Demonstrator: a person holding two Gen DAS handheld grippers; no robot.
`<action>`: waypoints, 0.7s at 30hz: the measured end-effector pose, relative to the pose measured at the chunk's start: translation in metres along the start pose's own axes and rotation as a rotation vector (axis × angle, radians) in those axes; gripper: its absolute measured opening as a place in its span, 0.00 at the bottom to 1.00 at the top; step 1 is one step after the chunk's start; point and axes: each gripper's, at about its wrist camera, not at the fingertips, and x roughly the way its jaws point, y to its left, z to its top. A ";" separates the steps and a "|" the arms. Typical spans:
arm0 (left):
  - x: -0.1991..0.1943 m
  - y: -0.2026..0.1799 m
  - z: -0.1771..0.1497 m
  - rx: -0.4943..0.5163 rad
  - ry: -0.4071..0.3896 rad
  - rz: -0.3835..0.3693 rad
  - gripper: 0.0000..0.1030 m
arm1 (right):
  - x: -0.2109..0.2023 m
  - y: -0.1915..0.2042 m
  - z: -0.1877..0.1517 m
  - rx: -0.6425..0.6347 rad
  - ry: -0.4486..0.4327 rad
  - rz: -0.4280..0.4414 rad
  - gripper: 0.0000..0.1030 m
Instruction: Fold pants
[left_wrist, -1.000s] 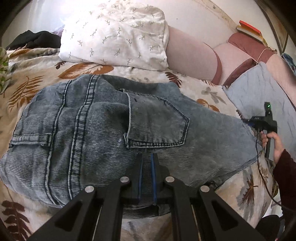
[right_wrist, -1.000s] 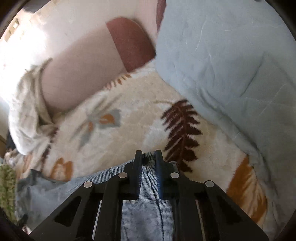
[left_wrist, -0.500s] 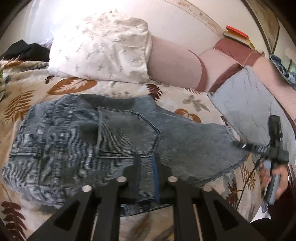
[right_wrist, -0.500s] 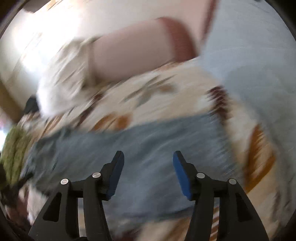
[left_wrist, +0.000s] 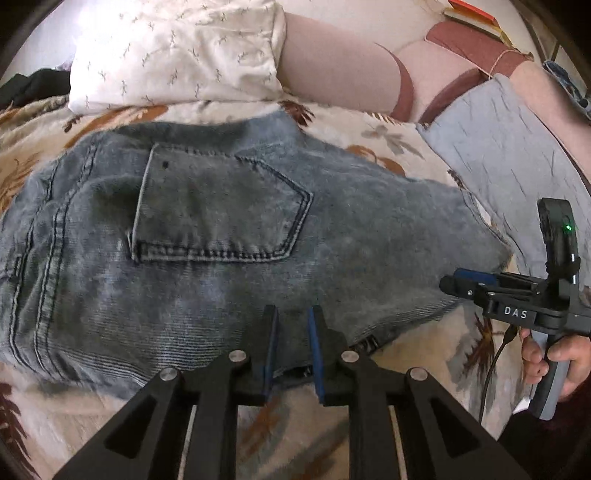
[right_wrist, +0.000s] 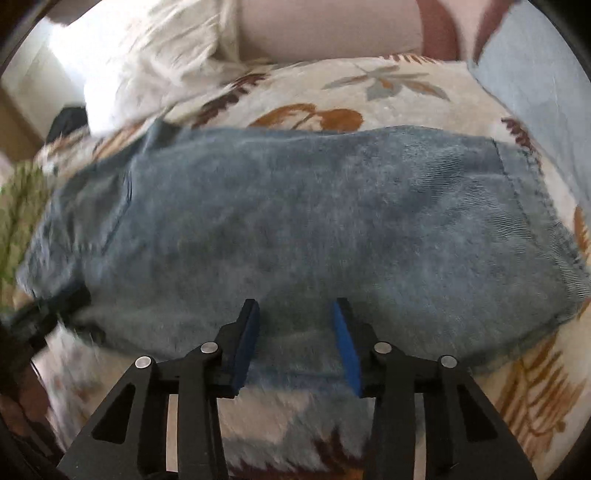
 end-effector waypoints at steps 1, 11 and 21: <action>0.000 -0.001 -0.003 0.008 0.007 0.001 0.18 | -0.003 0.001 -0.004 -0.011 0.010 -0.002 0.38; -0.007 0.001 -0.004 -0.009 -0.021 -0.024 0.18 | -0.004 0.002 -0.015 -0.015 0.024 0.014 0.40; -0.055 0.024 0.019 -0.051 -0.208 0.111 0.18 | -0.038 0.027 0.023 -0.082 -0.120 0.185 0.40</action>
